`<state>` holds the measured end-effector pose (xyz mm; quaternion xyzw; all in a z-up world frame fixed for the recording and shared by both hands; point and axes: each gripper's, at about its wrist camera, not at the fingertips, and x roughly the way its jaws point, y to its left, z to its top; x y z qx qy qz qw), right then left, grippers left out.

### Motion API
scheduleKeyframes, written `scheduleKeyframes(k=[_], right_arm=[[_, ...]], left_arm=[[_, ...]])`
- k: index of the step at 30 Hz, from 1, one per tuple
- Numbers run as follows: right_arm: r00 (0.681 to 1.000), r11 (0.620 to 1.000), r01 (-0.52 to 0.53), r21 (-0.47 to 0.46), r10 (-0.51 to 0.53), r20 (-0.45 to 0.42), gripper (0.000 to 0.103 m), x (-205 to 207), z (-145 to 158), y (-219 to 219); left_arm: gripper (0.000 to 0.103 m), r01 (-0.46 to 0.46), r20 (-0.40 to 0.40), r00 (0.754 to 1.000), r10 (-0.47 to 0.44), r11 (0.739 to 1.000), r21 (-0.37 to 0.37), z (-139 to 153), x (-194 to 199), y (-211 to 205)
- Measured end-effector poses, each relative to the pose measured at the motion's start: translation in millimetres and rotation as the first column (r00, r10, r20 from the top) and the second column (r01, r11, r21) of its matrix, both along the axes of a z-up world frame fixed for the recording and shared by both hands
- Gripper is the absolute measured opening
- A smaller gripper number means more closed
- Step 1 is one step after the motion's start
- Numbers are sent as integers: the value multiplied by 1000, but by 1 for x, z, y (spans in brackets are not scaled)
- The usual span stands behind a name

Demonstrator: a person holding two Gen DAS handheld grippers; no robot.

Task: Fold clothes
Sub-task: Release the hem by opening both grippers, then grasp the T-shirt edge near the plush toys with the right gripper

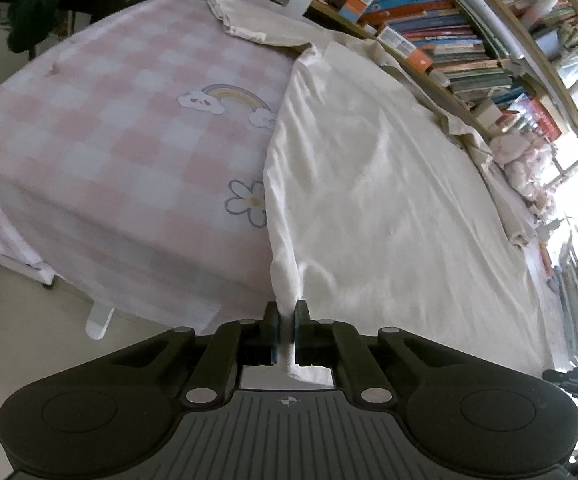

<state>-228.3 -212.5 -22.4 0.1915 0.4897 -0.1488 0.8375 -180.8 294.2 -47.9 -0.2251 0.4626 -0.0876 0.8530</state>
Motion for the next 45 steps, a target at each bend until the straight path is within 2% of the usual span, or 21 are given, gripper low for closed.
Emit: scheduleKeyframes(k=[7, 9, 10, 11, 13, 15, 17, 19, 23, 28, 29, 35, 41, 45], right_arm=[[999, 999, 42, -19, -42, -21, 12, -4, -1, 5], [998, 998, 52, -25, -53, -25, 20, -6, 2, 7], [998, 998, 59, -35, -60, -22, 23, -6, 4, 9], [998, 997, 59, -42, -60, -12, 32, -7, 8, 10], [999, 996, 53, -65, -53, 7, 35, -8, 16, 12], [999, 995, 44, -92, -41, 26, 36, -7, 25, 15], [999, 993, 29, -118, -23, 49, 38, -1, 35, 19], [997, 990, 11, -140, -1, 74, 41, 5, 44, 23], [991, 985, -39, -165, 58, 117, 45, 22, 57, 35], [982, 984, -104, -147, 126, 144, 48, 47, 60, 44], [979, 983, -117, -144, 138, 147, 49, 51, 60, 45], [962, 967, -207, -150, 229, 148, 53, 82, 50, 41], [938, 947, -281, -154, 305, 165, 56, 127, 46, 8], [919, 934, -327, -145, 350, 183, 58, 153, 45, -14]], left_arm=[[6, 64, -9, 998, -64, 998, -29, -5, 1, 2], [9, 75, -10, 997, -76, 997, -21, -4, 3, 6], [16, 76, -11, 997, -76, 997, -9, -4, 3, 8], [25, 63, -12, 998, -63, 998, 16, -2, 4, 9], [37, 35, 13, 999, -36, 998, 52, 4, 6, 11], [42, 3, 59, 998, -8, 997, 77, 13, 6, 13], [51, -28, 107, 994, 17, 995, 100, 22, 7, 13], [56, -31, 168, 986, 10, 992, 119, 32, 11, 7], [62, 16, 241, 969, -59, 984, 176, 40, 22, -16], [62, 86, 247, 958, -146, 968, 237, 39, 37, -56], [65, 98, 248, 955, -161, 964, 248, 39, 39, -64], [76, 111, 256, 949, -182, 957, 268, 41, 61, -113], [79, 127, 244, 948, -206, 944, 304, 50, 93, -172], [82, 91, 228, 957, -177, 935, 343, 53, 107, -209]])
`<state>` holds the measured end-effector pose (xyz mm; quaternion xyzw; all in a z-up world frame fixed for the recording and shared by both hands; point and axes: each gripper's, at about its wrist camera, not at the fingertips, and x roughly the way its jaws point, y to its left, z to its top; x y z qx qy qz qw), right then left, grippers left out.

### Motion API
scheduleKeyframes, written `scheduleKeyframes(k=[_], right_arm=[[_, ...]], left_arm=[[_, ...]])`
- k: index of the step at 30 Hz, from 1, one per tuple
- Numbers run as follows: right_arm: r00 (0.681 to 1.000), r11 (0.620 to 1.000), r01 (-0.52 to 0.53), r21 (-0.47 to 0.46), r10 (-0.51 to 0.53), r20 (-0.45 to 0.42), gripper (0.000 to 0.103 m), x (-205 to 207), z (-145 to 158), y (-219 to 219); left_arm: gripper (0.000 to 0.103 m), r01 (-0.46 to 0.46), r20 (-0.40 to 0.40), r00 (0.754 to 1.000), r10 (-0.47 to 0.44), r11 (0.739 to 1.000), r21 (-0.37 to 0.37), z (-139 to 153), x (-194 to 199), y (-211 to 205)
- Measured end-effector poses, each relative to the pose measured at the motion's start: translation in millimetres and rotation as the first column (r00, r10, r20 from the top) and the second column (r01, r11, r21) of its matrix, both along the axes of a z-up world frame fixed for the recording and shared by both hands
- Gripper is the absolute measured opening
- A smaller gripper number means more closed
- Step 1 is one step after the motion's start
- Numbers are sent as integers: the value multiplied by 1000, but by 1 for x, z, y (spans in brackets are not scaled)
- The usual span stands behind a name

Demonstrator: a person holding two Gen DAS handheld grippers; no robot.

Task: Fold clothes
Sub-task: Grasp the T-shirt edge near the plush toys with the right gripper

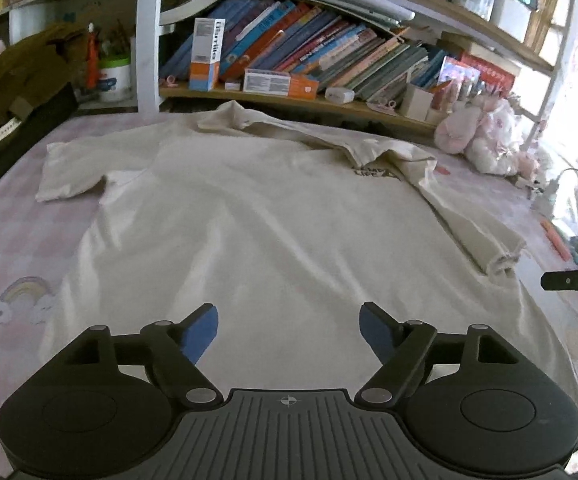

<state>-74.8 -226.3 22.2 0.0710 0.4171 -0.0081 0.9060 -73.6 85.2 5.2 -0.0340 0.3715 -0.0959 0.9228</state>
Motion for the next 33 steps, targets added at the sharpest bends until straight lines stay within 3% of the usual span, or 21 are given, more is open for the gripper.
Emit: scheduleKeyframes(k=[2, 5, 10, 16, 19, 21, 23, 26, 31, 33], right_arm=[[1000, 1000, -28, 8, 28, 6, 59, 12, -2, -8], [997, 997, -75, 3, 75, 13, 60, 26, -6, -15], [985, 986, -167, 2, 167, 39, 60, 43, -11, -16], [995, 989, -99, 108, 96, 26, 54, 67, -19, -33], [998, 990, -54, 134, 56, -7, 44, 80, -25, -39], [998, 986, -38, 161, 45, -37, 16, 87, -29, -44], [997, 982, -51, 181, 60, -47, 11, 92, -29, -48], [998, 990, -64, 123, 66, -10, 10, 100, -18, -66], [997, 997, 56, -54, -53, 50, 9, 135, -7, -123], [998, 990, 67, -124, -64, 30, 4, 155, -13, -139]], left_arm=[[89, -18, 8, 1000, 18, 999, 43, -1, 0, -16], [90, -27, -10, 1000, 29, 995, 98, -4, 1, -37], [90, -29, -65, 997, 38, 991, 128, -9, 4, -57], [91, 2, -101, 995, 14, 987, 160, -16, 8, -73], [90, 14, -113, 994, 5, 987, 161, -20, 14, -75], [90, 12, -120, 993, 7, 987, 159, -21, 18, -75], [90, 12, -124, 992, 8, 987, 159, -21, 21, -74], [90, 14, -129, 992, 8, 987, 162, -21, 25, -71], [91, -12, -161, 986, 39, 986, 165, -26, 28, -62], [90, -24, -174, 983, 54, 986, 166, -28, 29, -58]])
